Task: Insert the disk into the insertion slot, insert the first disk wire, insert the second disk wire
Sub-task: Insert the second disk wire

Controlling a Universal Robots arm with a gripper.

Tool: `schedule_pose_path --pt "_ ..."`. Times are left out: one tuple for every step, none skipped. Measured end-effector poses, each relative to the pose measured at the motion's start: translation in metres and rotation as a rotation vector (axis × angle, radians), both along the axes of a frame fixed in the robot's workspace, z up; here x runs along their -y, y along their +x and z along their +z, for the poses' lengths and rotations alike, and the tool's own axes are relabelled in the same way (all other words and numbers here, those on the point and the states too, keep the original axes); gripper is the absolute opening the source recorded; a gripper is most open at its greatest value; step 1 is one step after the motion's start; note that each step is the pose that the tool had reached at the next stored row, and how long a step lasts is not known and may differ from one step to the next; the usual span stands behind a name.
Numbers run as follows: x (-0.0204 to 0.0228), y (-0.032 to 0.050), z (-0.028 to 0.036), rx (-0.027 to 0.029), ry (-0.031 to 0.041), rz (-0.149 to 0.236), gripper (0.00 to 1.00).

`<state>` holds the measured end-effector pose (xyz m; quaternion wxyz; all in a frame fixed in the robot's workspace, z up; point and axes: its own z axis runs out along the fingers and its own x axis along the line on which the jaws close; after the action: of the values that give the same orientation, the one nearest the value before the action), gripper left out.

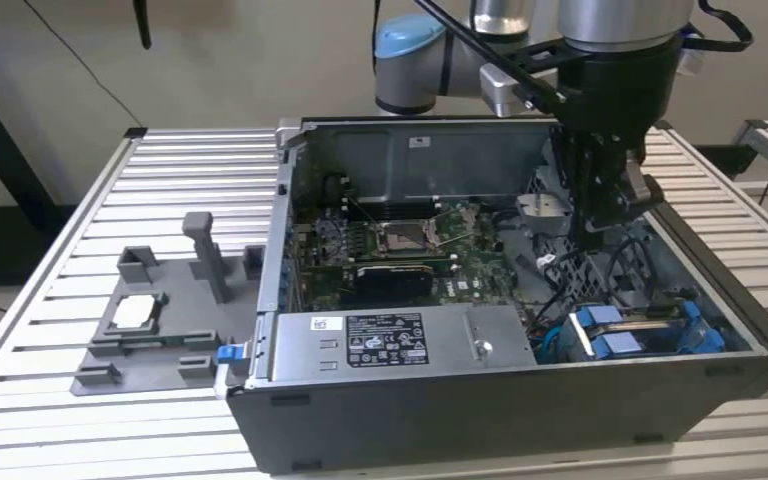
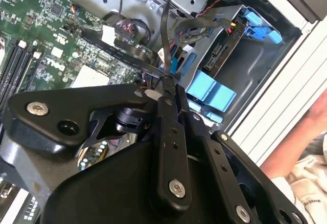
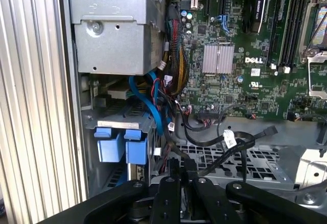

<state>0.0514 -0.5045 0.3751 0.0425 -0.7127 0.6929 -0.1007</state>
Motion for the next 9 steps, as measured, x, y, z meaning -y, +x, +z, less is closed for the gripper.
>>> schedule_pose_path --pt "0.0000 -0.0011 0.0000 0.0002 0.0001 0.000 0.17" --pt "0.0000 -0.0024 0.0000 0.0006 -0.0001 0.000 0.17" --pt "0.0000 -0.0035 0.0001 0.0009 -0.0002 0.000 0.17" --pt "-0.0003 -0.0048 0.0000 0.0015 0.0000 0.000 0.23" --pt "-0.0007 -0.0058 0.0000 0.0021 -0.0001 0.000 0.23" --pt "-0.0012 -0.0063 0.0000 0.0028 -0.0005 0.000 0.23" --pt "-0.0015 -0.0064 -0.0002 0.0032 -0.0011 0.000 0.23" --pt "-0.0017 -0.0063 -0.0004 0.0036 -0.0039 0.000 0.23" --pt "-0.0017 -0.0064 -0.0006 0.0039 -0.0084 0.000 0.23"
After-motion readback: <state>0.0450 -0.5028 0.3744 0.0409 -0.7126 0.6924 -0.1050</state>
